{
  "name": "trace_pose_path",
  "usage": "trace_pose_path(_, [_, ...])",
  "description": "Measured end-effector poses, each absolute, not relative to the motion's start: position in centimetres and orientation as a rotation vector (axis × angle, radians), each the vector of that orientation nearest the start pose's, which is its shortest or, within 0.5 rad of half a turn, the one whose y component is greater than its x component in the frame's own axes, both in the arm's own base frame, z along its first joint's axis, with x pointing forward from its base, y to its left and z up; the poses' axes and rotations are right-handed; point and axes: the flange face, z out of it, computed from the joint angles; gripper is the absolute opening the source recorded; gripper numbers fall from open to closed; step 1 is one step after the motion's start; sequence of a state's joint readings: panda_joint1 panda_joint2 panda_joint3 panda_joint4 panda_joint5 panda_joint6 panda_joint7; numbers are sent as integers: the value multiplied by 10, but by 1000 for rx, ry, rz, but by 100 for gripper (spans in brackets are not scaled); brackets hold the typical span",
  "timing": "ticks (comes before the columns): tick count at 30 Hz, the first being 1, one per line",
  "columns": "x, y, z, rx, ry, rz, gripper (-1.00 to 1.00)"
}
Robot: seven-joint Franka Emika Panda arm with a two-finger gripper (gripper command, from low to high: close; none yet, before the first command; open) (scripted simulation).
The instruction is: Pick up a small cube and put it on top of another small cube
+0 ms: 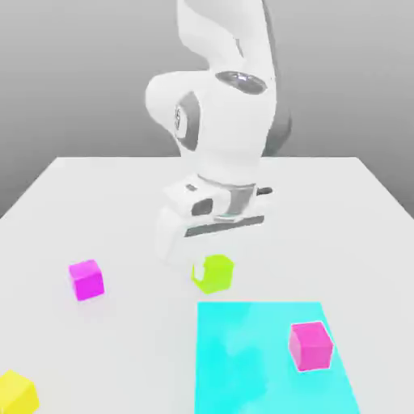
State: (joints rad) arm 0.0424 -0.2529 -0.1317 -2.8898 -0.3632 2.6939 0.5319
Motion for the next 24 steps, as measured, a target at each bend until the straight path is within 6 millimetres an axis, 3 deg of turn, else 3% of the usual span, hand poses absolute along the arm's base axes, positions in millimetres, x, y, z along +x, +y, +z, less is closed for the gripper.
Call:
trace_pose_path(7, [330, -100, 270, -3148, 794, -127, -100])
trace_pose_path(14, [290, -172, 269, -3029, 1083, -87, -100])
trace_pose_path(20, [245, -219, 257, -2895, 1301, -36, -100])
trace_pose_path(24, [220, -238, 246, -2809, 1394, 0, -100])
